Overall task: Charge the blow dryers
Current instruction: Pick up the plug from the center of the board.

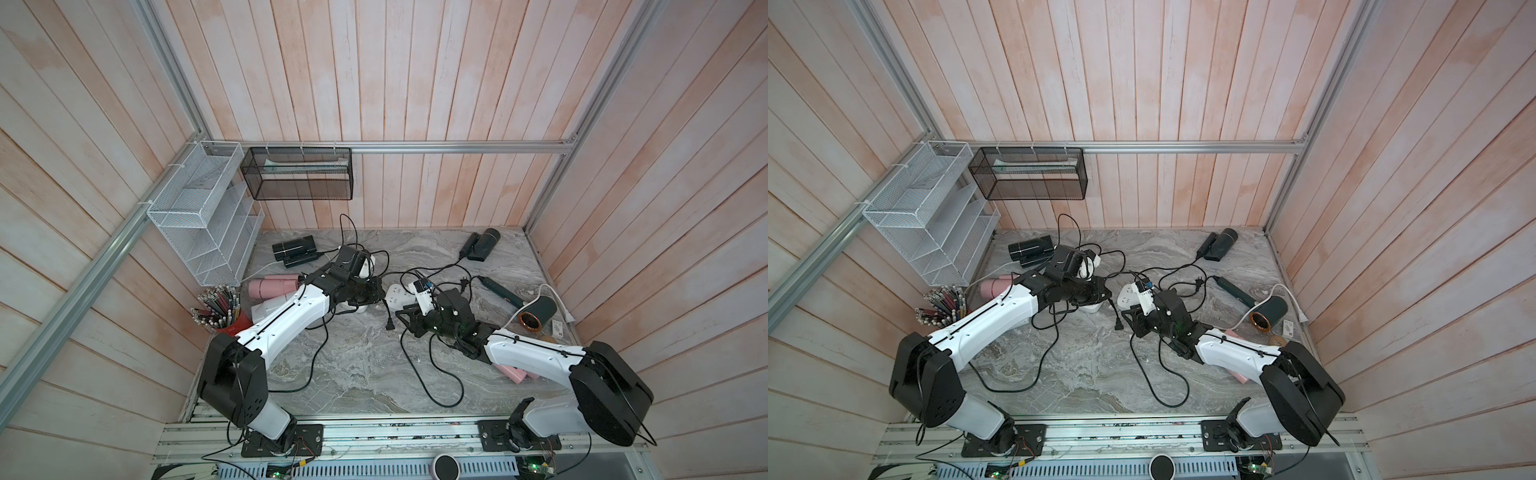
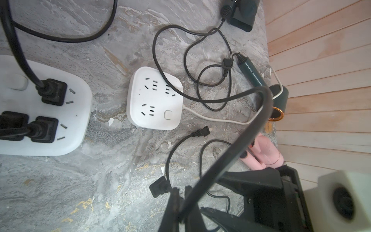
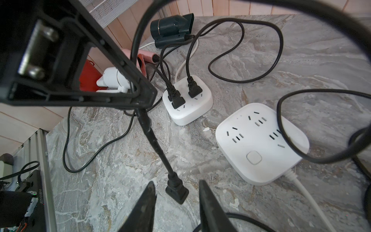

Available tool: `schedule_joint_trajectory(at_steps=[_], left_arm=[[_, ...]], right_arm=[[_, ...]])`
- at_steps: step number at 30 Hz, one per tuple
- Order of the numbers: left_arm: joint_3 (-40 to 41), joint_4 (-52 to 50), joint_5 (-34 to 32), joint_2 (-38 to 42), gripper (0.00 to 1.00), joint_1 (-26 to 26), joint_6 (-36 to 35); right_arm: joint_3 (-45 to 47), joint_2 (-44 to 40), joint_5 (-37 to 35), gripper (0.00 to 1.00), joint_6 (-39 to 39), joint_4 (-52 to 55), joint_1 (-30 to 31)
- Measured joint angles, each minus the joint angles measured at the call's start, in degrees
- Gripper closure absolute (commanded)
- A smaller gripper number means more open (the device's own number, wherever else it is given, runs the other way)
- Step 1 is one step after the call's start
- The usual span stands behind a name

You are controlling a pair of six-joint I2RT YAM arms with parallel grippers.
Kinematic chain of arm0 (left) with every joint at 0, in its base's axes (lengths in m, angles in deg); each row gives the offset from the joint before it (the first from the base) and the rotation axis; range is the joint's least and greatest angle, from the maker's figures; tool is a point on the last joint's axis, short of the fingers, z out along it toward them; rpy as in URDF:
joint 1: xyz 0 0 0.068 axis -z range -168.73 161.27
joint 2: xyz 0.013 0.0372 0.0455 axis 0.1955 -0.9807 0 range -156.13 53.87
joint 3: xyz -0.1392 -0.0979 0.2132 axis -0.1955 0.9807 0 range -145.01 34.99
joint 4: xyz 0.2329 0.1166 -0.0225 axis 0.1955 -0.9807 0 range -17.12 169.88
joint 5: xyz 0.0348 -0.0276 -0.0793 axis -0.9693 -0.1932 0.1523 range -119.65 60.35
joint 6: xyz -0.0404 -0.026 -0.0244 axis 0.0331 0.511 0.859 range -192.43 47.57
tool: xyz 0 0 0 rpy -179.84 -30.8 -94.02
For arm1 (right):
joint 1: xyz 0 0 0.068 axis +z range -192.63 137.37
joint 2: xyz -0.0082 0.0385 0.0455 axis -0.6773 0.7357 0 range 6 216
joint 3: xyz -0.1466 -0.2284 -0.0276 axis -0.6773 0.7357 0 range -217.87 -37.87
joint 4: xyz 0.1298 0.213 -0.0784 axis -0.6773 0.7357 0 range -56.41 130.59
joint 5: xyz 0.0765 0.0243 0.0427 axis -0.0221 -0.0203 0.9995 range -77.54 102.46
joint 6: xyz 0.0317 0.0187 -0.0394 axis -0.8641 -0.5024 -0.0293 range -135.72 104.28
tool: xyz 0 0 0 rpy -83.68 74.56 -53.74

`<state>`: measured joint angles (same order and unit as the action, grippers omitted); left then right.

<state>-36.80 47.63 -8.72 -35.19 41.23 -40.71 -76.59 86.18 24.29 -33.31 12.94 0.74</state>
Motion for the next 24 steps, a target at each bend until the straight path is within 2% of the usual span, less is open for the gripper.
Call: schedule_joint_trajectory(at_steps=[11,19,22,24], left_arm=[[-0.11,-0.02,1.75,-0.02,0.93,-1.03,0.68],[-0.35,0.02,2.86,-0.02,0.93,-1.09,0.68],[-0.59,0.09,3.08,-0.02,0.92,-1.09,0.68],[-0.61,0.09,3.28,-0.02,0.92,-1.09,0.68]], right_arm=[[-2.54,3.43,0.61,0.62,1.07,-0.33,-0.35],[-5.07,5.03,4.87,0.62,1.99,-0.39,-0.39],[-5.33,5.92,5.66,0.63,2.34,-0.37,-0.39],[-5.44,6.49,5.88,0.69,2.51,-0.31,-0.39]])
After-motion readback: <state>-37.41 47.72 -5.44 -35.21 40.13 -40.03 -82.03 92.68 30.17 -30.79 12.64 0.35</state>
